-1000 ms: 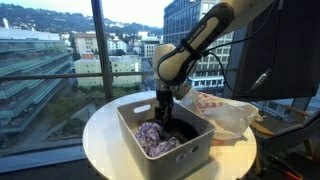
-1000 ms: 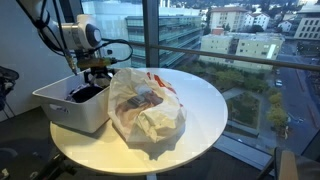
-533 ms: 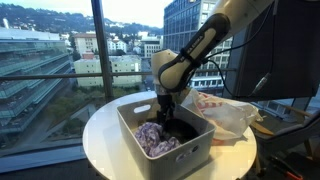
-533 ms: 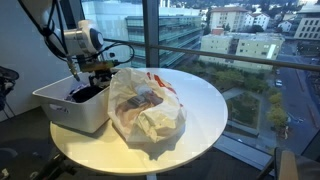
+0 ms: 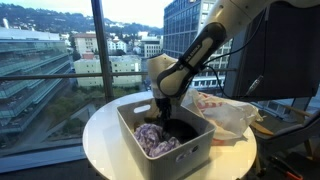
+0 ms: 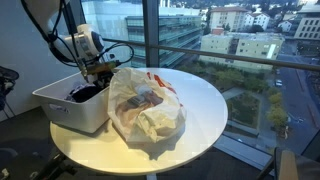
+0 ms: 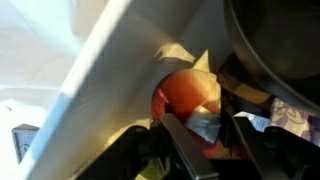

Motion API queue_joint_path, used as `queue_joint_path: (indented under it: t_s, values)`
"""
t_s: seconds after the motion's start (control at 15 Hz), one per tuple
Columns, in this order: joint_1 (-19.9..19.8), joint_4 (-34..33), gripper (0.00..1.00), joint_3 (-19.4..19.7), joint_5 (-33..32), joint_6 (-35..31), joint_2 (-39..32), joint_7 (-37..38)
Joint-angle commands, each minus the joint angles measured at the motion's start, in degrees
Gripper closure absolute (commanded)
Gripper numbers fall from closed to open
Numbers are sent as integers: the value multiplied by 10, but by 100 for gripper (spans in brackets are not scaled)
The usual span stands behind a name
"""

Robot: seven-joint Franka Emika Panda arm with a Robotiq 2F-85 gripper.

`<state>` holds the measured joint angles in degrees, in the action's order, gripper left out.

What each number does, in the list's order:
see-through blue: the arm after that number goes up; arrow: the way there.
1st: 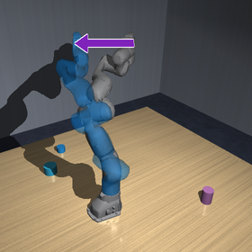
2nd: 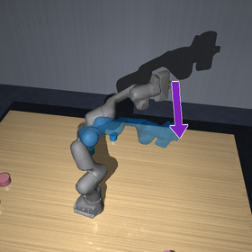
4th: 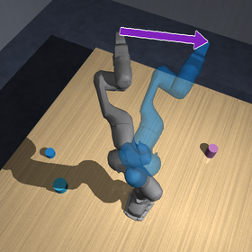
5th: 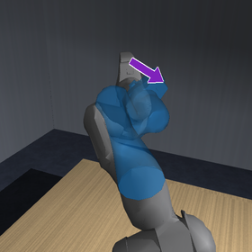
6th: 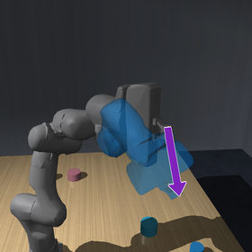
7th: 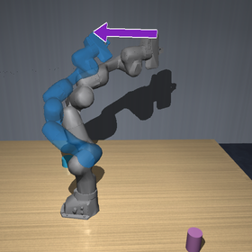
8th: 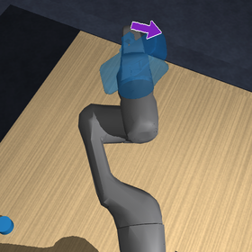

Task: Take the plush toy and the black bowl out of the basket and put it into the carrier bag

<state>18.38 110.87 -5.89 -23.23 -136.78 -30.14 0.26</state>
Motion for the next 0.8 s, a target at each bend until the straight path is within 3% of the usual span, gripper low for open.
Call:
queue_joint_path:
  t_s: [0.0, 0.2, 0.33, 0.73]
  values:
    - [28, 4, 88, 6, -32, -8, 17, 39]
    - [32, 38, 96, -5, -27, -24, 65, 50]
    - [40, 73, 93, -4, -35, -35, 113, 79]
    - [41, 214, 93, -8, -107, -52, 297, 276]
